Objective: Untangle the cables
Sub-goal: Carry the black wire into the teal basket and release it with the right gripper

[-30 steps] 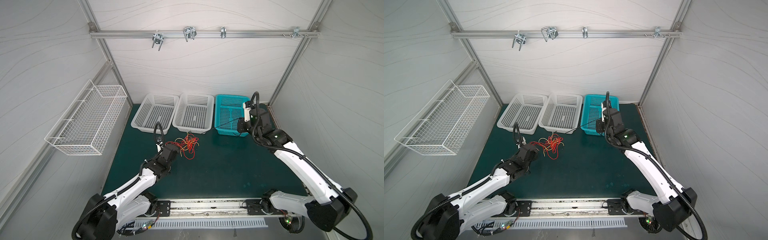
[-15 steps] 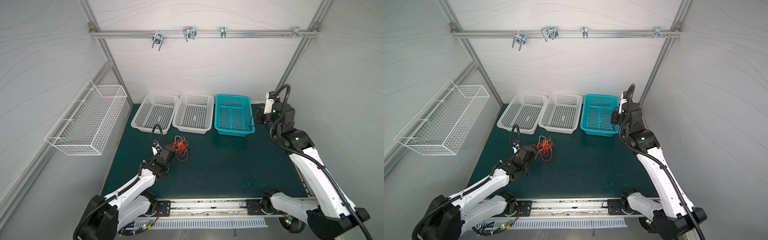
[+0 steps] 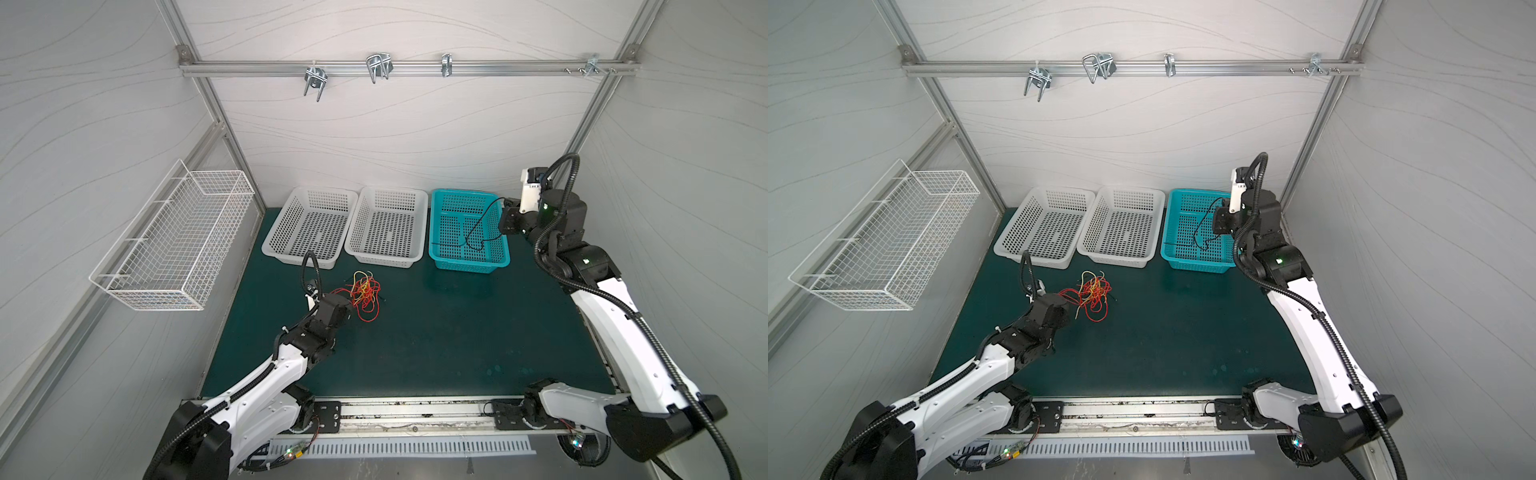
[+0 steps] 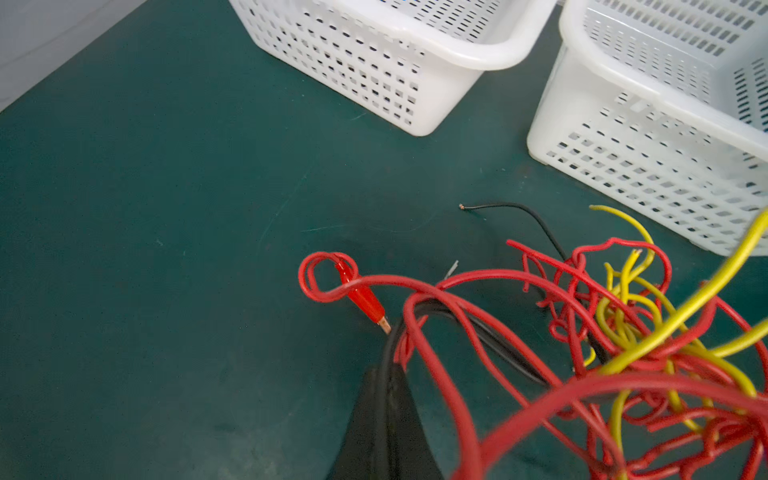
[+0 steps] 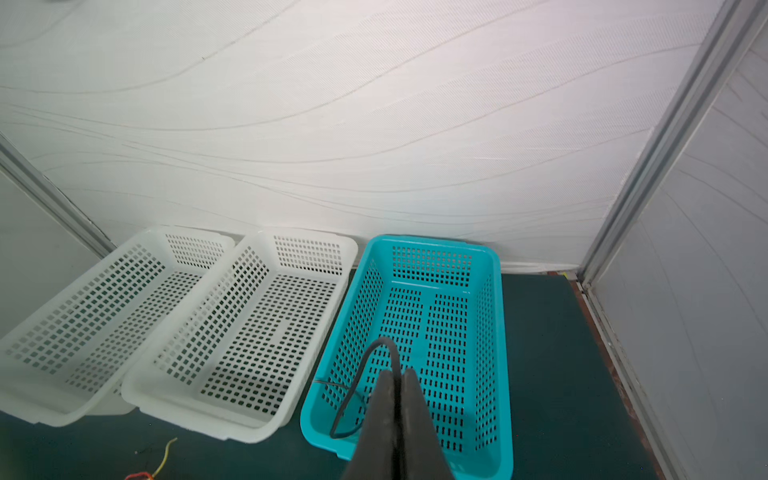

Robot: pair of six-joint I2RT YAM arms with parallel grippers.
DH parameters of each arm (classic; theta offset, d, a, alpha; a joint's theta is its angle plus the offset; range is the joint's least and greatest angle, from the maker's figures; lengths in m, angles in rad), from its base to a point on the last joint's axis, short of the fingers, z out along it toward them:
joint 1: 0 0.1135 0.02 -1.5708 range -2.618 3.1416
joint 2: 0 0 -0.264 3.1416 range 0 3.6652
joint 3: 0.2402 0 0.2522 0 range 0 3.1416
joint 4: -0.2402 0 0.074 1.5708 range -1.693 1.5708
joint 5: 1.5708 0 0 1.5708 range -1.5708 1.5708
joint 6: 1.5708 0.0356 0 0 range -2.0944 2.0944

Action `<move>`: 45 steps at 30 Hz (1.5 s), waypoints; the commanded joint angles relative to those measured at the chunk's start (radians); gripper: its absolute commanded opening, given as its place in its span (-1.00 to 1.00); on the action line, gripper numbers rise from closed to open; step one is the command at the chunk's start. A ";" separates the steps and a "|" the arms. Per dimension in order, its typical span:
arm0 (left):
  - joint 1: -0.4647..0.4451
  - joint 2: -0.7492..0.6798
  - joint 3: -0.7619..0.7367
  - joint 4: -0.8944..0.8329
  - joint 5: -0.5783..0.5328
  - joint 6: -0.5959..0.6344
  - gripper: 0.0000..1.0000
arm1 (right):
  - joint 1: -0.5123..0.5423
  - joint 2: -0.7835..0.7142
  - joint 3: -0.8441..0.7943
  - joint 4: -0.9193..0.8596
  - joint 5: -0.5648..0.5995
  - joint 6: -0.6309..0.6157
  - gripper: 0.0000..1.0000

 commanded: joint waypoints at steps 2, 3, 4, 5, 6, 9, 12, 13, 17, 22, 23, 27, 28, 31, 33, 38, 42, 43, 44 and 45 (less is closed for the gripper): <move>0.002 0.004 0.015 0.068 0.029 0.019 -1.00 | -0.003 0.072 0.110 0.100 -0.042 -0.039 -1.00; 0.001 0.008 0.015 0.071 0.031 0.017 -1.00 | -0.003 0.094 0.130 0.112 -0.043 -0.044 -1.00; 0.002 0.009 0.013 0.076 0.036 0.019 -1.00 | -0.002 0.111 0.147 0.120 -0.042 -0.046 -1.00; 0.002 0.012 0.012 0.081 0.045 0.024 -1.00 | -0.003 0.132 0.165 0.130 -0.039 -0.050 -1.00; 0.001 0.014 0.012 0.087 0.054 0.030 -1.00 | -0.004 0.148 0.173 0.142 -0.035 -0.053 -1.00; 0.002 0.015 0.008 0.144 0.151 0.090 -1.00 | -0.005 0.194 0.173 0.196 -0.002 -0.067 -1.00; 0.000 0.012 0.004 0.200 0.259 0.134 -1.00 | -0.009 0.239 0.137 0.246 0.022 -0.071 -1.00; 0.000 0.014 0.006 0.209 0.283 0.143 -1.00 | -0.012 0.254 0.122 0.261 0.024 -0.070 -1.00; 0.000 0.019 0.021 0.228 0.349 0.163 -1.00 | -0.043 0.327 0.039 0.318 -0.018 -0.031 -1.00; -0.002 0.031 0.035 0.253 0.481 0.203 -1.00 | -0.099 0.444 -0.012 0.323 -0.087 0.074 -1.00; -0.004 0.034 0.040 0.255 0.502 0.208 -1.00 | -0.100 0.469 -0.019 0.324 -0.091 0.077 -1.00; -0.007 0.066 0.062 0.253 0.528 0.208 -1.00 | -0.097 0.563 -0.022 0.280 -0.101 0.105 -1.00; -0.008 0.075 0.067 0.253 0.529 0.206 -1.00 | -0.098 0.583 -0.023 0.270 -0.096 0.113 -1.00; -0.008 0.106 0.090 0.250 0.543 0.203 -1.00 | -0.100 0.652 -0.014 0.234 -0.083 0.129 -1.00; -0.010 0.124 0.107 0.243 0.544 0.203 -1.00 | -0.100 0.704 0.020 0.173 -0.080 0.130 -1.00; -0.011 0.146 0.114 0.240 0.524 0.200 -1.00 | -0.104 0.762 0.108 0.025 -0.069 0.122 -0.97; -0.011 0.147 0.108 0.236 0.491 0.187 -1.00 | -0.104 0.717 0.107 -0.004 -0.088 0.086 -0.70; -0.012 0.147 0.107 0.232 0.486 0.187 -1.00 | -0.103 0.701 0.107 -0.011 -0.096 0.078 -0.65; -0.012 0.146 0.107 0.228 0.483 0.186 -1.00 | -0.101 0.684 0.106 -0.020 -0.106 0.068 -0.57; -0.012 0.146 0.107 0.226 0.480 0.186 -1.00 | -0.098 0.662 0.103 -0.027 -0.115 0.060 -0.47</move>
